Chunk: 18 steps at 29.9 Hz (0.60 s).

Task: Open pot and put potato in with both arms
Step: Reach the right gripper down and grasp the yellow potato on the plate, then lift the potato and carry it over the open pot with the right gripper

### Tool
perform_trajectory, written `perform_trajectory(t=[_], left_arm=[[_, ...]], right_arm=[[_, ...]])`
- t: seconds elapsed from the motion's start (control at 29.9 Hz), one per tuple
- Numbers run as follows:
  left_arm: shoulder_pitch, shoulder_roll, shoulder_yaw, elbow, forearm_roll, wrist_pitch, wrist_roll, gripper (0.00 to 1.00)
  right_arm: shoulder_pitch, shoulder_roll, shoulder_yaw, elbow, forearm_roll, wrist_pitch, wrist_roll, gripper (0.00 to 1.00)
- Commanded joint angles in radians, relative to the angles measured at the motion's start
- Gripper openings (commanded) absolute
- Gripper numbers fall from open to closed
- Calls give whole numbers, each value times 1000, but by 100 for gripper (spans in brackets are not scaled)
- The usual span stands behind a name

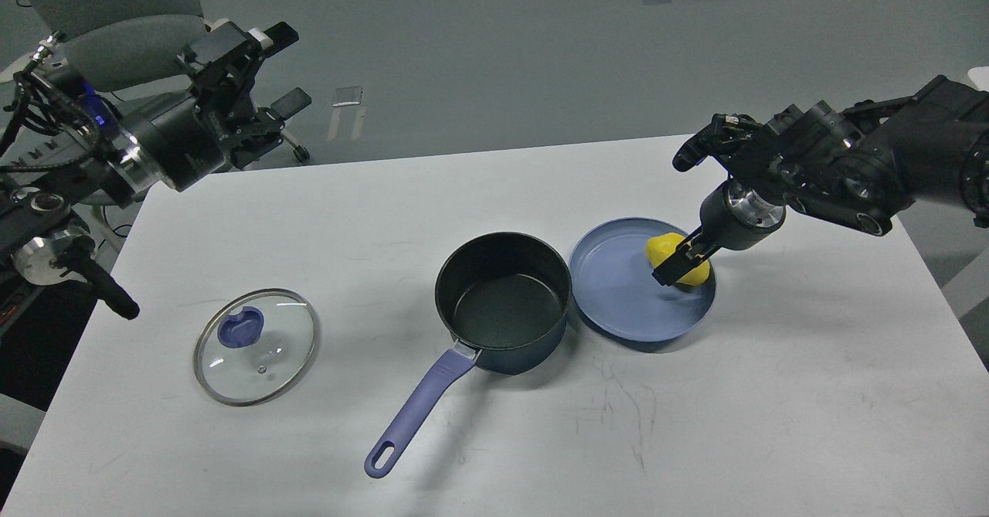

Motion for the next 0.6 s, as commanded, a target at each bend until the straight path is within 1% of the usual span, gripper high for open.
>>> perform_trajectory(t=[0.0,0.07,0.2,0.23,0.3,0.33,0.37,0.43,0.57], left_arm=[[0,2,0,0,1,0,0,97],[0,0,0,-2,1,0,0,97],[0,2,0,-1,1,0,0,97],[0,2,0,-2,-1,0,0,97],[0,3,0,-3,1,0,0,97],[0,5,0,-6,-1,0,0,97],[0,12,0,-12,-1,0,0,97],[0,15,0,-15,-1,0,0,97],[0,17,0,-20,-1,2,0,97]], right_arm=[[-1,5,-1,1,0,0,0,92],[1,3,-1,1,0,0,0,89],[1,3,-14,2,0,0,0,69],[1,3,-21,2,0,0,0,63],[1,3,-34,2,0,0,0,42],[1,3,-34,4,0,0,0,38],[2,3,-36,5,0,0,0,29],[6,3,-36,10,2,0,0,24],[42,0,-28,19,8,0,0,24]])
